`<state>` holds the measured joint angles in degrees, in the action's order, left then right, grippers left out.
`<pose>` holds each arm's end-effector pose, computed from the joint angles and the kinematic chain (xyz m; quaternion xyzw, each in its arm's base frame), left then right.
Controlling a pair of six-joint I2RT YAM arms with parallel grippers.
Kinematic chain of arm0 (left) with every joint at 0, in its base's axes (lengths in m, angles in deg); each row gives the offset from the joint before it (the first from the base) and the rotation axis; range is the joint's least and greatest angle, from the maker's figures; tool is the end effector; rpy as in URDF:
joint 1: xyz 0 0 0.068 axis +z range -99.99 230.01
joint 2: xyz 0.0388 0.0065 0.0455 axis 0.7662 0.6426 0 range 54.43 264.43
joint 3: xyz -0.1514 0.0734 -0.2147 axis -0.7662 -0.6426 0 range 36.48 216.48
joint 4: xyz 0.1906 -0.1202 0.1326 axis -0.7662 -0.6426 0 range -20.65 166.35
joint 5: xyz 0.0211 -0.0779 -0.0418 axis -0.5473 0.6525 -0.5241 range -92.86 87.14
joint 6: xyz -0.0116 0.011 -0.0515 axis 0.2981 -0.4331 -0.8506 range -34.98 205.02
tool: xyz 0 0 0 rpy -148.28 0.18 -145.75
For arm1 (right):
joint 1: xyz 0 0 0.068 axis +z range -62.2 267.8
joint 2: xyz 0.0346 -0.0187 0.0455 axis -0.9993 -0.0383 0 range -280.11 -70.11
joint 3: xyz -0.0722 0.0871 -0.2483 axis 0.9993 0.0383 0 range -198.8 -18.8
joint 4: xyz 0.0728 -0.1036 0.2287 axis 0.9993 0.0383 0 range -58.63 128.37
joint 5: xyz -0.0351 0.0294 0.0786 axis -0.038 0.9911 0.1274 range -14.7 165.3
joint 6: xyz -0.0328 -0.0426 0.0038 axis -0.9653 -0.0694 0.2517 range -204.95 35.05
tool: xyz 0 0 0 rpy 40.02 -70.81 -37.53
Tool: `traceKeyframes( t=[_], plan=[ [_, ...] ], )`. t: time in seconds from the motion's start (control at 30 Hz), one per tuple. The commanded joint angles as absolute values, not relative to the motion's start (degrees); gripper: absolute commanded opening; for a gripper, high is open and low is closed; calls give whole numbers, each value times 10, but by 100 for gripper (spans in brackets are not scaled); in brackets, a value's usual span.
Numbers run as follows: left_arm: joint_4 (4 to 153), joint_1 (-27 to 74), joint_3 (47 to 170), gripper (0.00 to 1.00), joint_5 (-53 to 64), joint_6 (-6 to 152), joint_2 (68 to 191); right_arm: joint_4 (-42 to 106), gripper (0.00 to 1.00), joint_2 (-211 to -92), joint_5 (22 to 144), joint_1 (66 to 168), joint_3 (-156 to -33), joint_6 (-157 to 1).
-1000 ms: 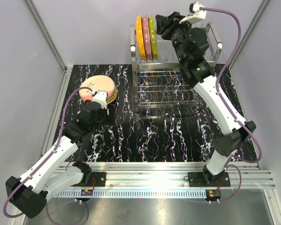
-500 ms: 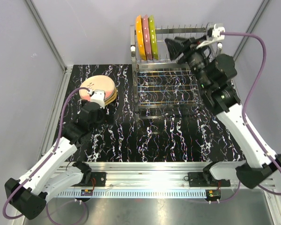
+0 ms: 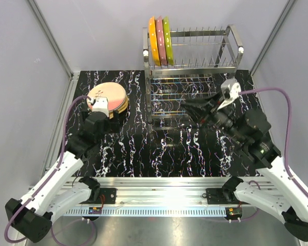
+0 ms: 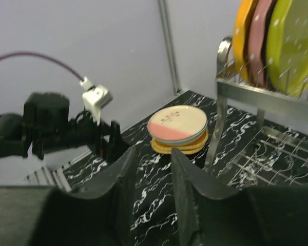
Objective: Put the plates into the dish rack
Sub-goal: Grab a plate with the left arm
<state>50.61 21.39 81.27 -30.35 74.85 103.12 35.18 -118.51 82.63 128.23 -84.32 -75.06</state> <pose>0.1711 -0.0747 0.3027 0.0167 0.8480 0.0315 0.5288 0.1247 0.1120 0.4655 -0.2114 0.5841 0.3686 0.6916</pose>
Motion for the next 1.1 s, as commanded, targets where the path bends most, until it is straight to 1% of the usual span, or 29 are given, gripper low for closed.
traceKeyframes(
  t=[0.0,0.23,0.4,0.53,0.7,0.73,0.83,1.07],
  plan=[
    [543,235,810,99,-313,726,1024,403,37,-1150,868,1304,-768,-735],
    [510,329,852,99,-215,655,1068,428,34,-1035,876,1317,-628,-682],
    [511,376,878,99,-144,606,1113,453,32,-988,881,1319,-547,-653],
    [526,414,894,99,-100,580,1155,438,32,-953,881,1323,-491,-619],
    [547,494,903,99,-30,540,1208,460,32,-971,835,1325,-468,-610],
    [551,499,904,99,2,536,1215,465,32,-976,823,1325,-468,-609],
    [561,530,910,99,16,532,1248,475,32,-992,793,1326,-467,-610],
    [584,559,928,99,11,513,1298,464,33,-1000,789,1327,-451,-610]
  ],
)
